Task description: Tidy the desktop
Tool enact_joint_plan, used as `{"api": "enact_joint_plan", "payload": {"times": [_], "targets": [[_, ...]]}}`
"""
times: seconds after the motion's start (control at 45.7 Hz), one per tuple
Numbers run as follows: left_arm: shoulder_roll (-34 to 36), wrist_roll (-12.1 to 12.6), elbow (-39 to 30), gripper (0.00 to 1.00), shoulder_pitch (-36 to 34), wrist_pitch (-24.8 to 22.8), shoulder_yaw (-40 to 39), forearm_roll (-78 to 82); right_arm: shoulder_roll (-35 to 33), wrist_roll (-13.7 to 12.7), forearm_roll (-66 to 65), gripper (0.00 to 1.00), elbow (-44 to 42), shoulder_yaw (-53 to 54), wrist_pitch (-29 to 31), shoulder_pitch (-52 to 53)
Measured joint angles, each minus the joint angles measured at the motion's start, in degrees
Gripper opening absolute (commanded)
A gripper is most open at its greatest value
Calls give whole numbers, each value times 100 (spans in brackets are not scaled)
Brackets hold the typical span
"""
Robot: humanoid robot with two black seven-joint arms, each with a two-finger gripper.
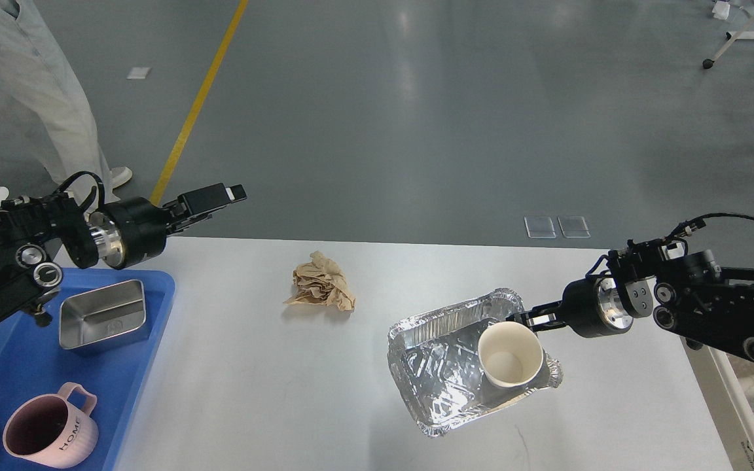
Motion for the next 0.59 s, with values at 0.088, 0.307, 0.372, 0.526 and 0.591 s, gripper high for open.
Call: {"api": "enact_joint_plan", "payload": {"times": [0.088,0.307,0.372,0.526,0.591], "targets": [[676,-104,-454,95,77,-184,-24,0,6,4,0,0,0,13,0,-3],[2095,-470,-1324,95,245,-422,-78,-51,15,3,0,0,9,37,-3,-3],[2438,-682,-1518,95,301,-436,-79,-67,14,2,0,0,9,52,-6,-6],[3082,-1261,-1758,95,367,-457,-24,-132,11,0,0,0,9,69,-8,-12],[3311,-1495,-1779,95,424,-526,10,-175,11,0,0,0,10,70,-8,-12]]}}
